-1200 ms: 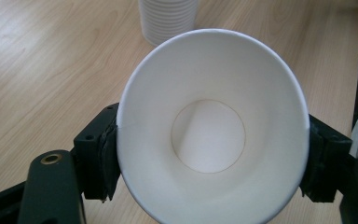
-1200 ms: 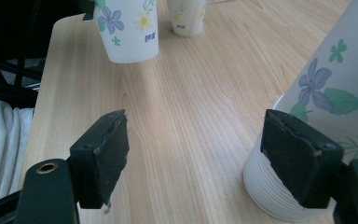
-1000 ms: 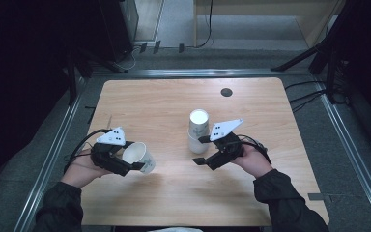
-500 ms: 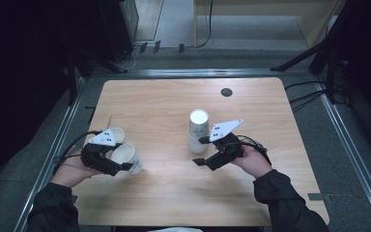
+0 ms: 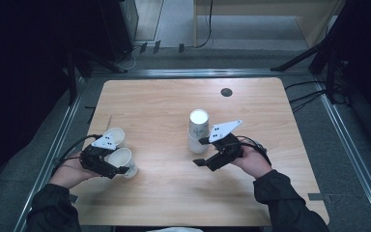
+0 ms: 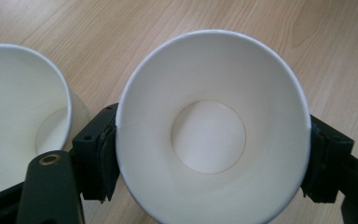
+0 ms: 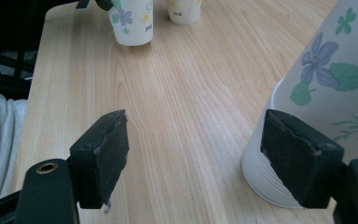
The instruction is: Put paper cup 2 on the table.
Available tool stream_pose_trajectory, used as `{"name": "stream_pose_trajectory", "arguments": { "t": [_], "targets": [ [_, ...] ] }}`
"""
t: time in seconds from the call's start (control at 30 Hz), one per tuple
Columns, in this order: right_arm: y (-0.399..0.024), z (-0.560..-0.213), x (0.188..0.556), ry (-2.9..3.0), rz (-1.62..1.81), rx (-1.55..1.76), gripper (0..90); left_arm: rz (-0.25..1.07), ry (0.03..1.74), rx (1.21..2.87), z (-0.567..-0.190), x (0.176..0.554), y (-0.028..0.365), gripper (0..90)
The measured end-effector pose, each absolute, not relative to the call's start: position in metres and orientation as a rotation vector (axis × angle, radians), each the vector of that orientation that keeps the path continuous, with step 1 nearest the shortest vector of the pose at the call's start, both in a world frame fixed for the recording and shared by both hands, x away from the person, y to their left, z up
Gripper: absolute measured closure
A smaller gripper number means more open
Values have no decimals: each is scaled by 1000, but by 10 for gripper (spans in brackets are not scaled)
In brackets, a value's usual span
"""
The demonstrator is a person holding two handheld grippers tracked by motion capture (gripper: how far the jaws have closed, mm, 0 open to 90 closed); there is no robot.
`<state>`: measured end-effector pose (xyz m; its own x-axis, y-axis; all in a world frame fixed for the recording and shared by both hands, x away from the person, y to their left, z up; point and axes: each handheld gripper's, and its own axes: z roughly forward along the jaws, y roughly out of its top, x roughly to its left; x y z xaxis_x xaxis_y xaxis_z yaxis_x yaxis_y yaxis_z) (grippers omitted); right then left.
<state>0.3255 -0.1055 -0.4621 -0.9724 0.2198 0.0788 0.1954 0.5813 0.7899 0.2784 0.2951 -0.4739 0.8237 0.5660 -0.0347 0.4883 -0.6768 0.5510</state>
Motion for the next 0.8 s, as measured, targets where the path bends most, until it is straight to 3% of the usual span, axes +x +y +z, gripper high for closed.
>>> {"name": "stream_pose_trajectory", "arguments": {
  "t": [0.8],
  "targets": [
    [-105, -463, 325, 2775, 1368, 356, 233, 160, 778, 2490, -484, 279, 297, 204]
  ]
}}
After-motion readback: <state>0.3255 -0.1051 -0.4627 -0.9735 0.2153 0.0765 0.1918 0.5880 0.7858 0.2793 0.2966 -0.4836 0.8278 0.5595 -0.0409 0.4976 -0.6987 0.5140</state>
